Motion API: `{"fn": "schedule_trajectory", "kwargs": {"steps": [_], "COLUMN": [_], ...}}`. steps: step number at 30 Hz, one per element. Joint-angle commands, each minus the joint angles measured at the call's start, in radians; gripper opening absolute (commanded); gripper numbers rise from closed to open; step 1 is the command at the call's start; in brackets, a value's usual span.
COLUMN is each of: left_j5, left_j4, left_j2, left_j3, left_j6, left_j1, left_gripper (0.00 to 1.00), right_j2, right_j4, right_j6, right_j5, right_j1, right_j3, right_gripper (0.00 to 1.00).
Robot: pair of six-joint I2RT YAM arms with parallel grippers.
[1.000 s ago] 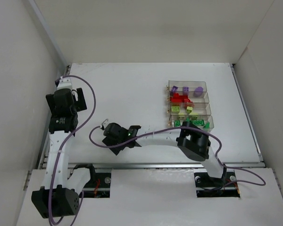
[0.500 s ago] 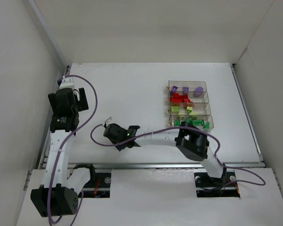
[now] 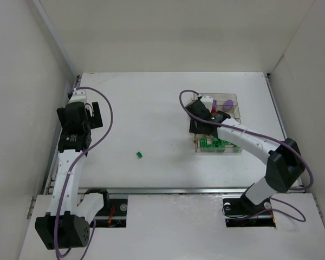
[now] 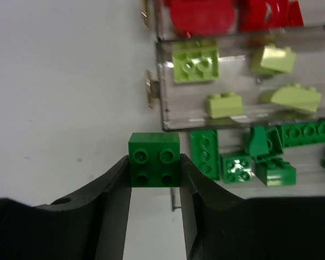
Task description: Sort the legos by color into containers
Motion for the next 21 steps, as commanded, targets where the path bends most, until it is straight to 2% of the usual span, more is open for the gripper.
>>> {"fn": "schedule_trajectory", "kwargs": {"steps": [1,4,8,9,11,14,15,18,21], "left_j5": [0.006,0.006,0.016,0.016,0.016,0.025,0.025,0.025,0.025], "left_j4": [0.023,0.023,0.023,0.023,0.023,0.023,0.023,0.023,0.023], "left_j2": [-0.016,-0.016,-0.016,-0.016,-0.016,-0.016,-0.016,-0.016,-0.016], "left_j3": [-0.006,-0.006,-0.006,-0.006,-0.006,-0.006,-0.006,-0.006,-0.006], "left_j6": [0.004,0.004,0.004,0.004,0.004,0.004,0.004,0.004,0.004], "left_j1": [-0.004,-0.004,-0.004,-0.004,-0.004,-0.004,-0.004,-0.004,0.005], "left_gripper": [1.00,1.00,1.00,1.00,1.00,1.00,1.00,1.00,1.00], "right_j2": [-0.035,-0.064,-0.105,-0.105,-0.105,-0.115,-0.115,-0.095,-0.058], "right_j4": [-0.076,-0.067,-0.058,-0.058,-0.058,-0.084,-0.096,-0.107,-0.005], "right_j6": [0.057,0.066,0.066,0.066,0.066,0.054,0.039,-0.032,-0.127], "right_j5": [0.015,-0.022,-0.034,-0.034,-0.034,0.015,0.035,0.090,0.063], "right_j1": [-0.021,-0.093,-0.115,-0.115,-0.115,-0.089,-0.073,0.022,0.177], "right_j3": [-0.090,-0.146,-0.176,-0.176,-0.176,-0.125,-0.103,-0.009,0.061], "right_gripper": [0.00,0.00,0.10,0.32,0.64,0.96,1.00,1.00,1.00]}}
